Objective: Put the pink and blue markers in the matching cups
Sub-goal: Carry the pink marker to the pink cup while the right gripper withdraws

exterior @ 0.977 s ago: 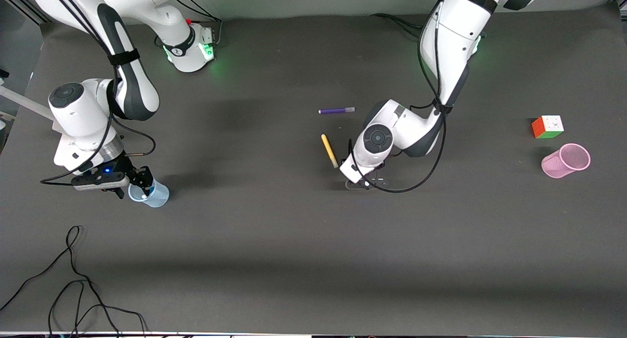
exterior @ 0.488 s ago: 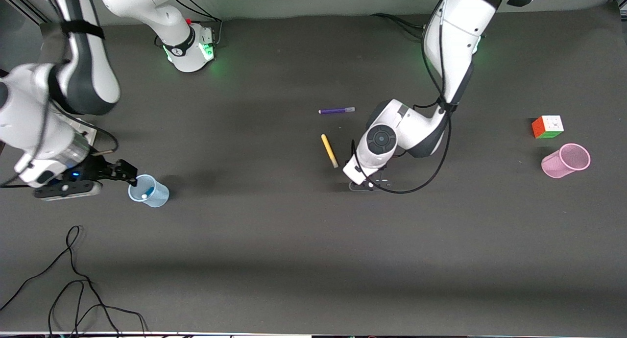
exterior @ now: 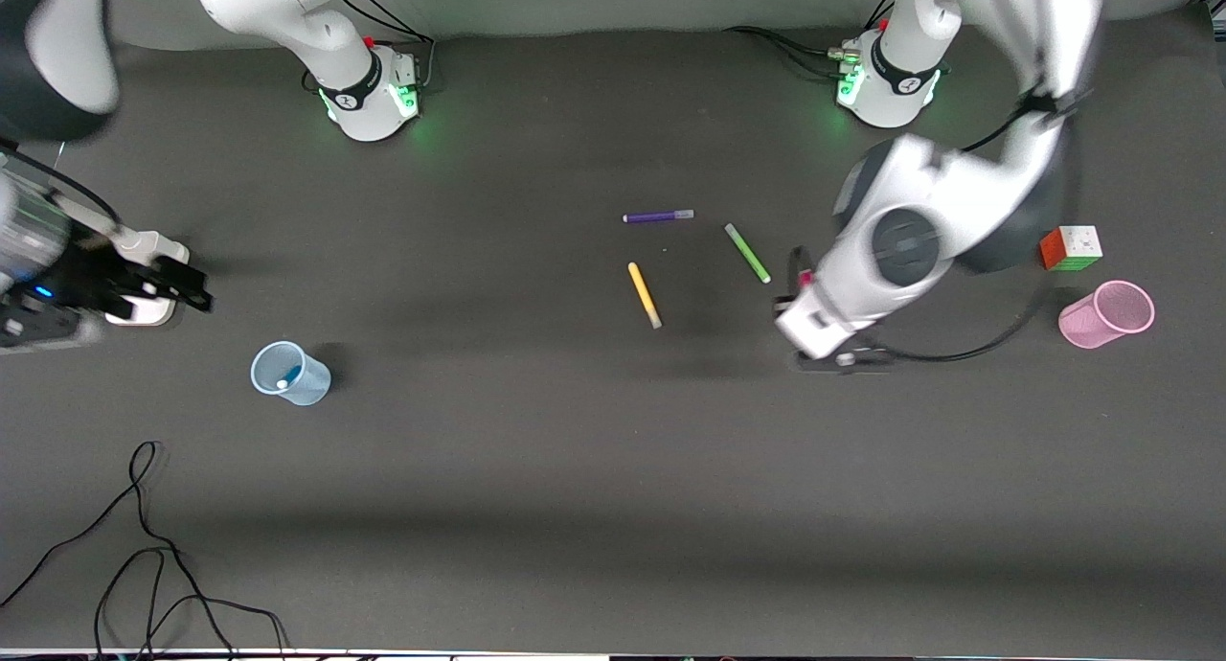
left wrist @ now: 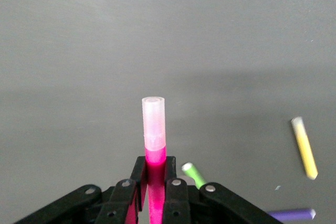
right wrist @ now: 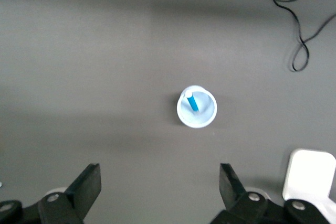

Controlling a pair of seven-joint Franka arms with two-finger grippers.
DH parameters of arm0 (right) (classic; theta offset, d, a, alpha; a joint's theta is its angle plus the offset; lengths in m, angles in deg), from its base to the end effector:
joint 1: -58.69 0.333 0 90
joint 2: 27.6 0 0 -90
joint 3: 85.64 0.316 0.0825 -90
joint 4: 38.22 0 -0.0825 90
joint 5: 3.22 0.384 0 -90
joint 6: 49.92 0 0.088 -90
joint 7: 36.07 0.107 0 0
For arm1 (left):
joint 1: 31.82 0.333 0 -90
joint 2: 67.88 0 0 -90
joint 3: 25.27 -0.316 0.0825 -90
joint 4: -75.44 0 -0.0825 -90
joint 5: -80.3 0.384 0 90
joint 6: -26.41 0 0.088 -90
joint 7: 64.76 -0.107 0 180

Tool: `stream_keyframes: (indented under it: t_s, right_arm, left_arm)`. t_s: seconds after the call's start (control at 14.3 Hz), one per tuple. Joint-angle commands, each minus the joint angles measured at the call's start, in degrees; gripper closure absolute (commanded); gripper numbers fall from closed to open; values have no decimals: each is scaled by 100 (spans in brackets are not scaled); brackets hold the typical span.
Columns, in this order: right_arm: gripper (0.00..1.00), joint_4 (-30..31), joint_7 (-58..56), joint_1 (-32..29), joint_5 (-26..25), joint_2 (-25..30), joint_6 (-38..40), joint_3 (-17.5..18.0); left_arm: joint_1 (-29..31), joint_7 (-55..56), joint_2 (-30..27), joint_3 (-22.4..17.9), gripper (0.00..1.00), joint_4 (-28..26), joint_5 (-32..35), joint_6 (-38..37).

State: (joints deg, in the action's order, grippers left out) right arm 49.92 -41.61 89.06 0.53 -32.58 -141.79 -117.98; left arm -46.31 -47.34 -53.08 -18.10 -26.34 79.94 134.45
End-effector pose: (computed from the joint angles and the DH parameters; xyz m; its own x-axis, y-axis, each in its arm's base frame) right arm 0.5800 0.0003 0.6007 0.9981 0.0614 -0.0065 0.0613 -0.9979 -0.0197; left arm 0.5702 -0.2219 0.4017 0.9862 -0.0684 -0.1511 -0.0704 -0.9975 -0.0081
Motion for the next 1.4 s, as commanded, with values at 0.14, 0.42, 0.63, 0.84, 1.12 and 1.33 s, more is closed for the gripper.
stream_keyframes:
  t_s: [0.14, 0.42, 0.63, 0.84, 1.12, 1.33]
  right_arm:
    - [0, 150, 89, 30, -164, 823, 477, -53]
    - [0, 177, 44, 153, -357, 718, 337, 95]
    - [0, 194, 718, 504, -568, 595, 328, 122]
    - [0, 239, 993, 592, -533, 595, 319, 131]
    - [0, 300, 993, 575, -498, 533, 100, 114]
    - [0, 309, 993, 575, -489, 507, 64, 114]
  left_arm:
    - [1034, -1800, -688, 39, 100, -228, 62, -380]
    - [2080, -3750, -759, 47, 100, -246, 369, -310]
    - [2923, -5104, -750, 56, 100, -438, 326, 22]
    - [3618, -6274, -759, 56, 100, -895, 29, 532]
    - [4427, -8381, -689, 56, 100, -1405, -955, 990]
    - [5016, -10384, -303, 47, 100, -1441, -1799, 1211]
